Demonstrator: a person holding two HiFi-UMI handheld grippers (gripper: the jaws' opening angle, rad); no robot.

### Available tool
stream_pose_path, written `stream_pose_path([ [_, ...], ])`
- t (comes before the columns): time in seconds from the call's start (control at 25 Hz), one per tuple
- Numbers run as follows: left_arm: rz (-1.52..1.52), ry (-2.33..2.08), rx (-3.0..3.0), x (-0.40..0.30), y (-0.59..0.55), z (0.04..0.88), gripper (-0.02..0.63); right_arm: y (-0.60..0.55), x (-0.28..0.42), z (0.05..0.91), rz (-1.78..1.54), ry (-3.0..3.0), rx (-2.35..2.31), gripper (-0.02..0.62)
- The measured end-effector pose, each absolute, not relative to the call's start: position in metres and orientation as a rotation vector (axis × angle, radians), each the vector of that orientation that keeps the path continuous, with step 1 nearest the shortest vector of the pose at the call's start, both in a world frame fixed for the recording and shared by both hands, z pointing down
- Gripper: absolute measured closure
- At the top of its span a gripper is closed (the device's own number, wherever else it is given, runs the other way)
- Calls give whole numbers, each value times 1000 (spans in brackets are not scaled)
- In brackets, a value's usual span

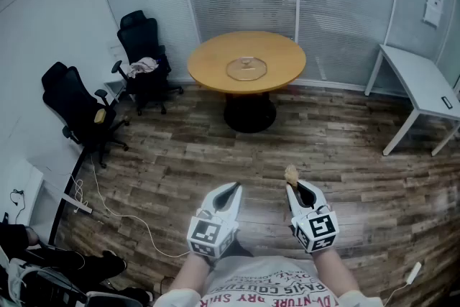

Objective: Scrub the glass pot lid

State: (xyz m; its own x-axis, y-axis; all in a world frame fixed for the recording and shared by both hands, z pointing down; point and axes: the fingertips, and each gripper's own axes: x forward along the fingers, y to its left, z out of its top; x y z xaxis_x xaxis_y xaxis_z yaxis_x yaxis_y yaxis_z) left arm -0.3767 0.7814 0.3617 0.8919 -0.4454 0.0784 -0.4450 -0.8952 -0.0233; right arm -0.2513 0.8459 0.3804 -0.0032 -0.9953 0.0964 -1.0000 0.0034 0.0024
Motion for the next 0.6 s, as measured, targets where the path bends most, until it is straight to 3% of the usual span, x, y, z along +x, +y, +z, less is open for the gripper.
stream_pose_path([
  [0.6, -222, 675, -3087, -359, 759, 380, 597, 828, -232, 403, 181, -2066, 2202, 545],
])
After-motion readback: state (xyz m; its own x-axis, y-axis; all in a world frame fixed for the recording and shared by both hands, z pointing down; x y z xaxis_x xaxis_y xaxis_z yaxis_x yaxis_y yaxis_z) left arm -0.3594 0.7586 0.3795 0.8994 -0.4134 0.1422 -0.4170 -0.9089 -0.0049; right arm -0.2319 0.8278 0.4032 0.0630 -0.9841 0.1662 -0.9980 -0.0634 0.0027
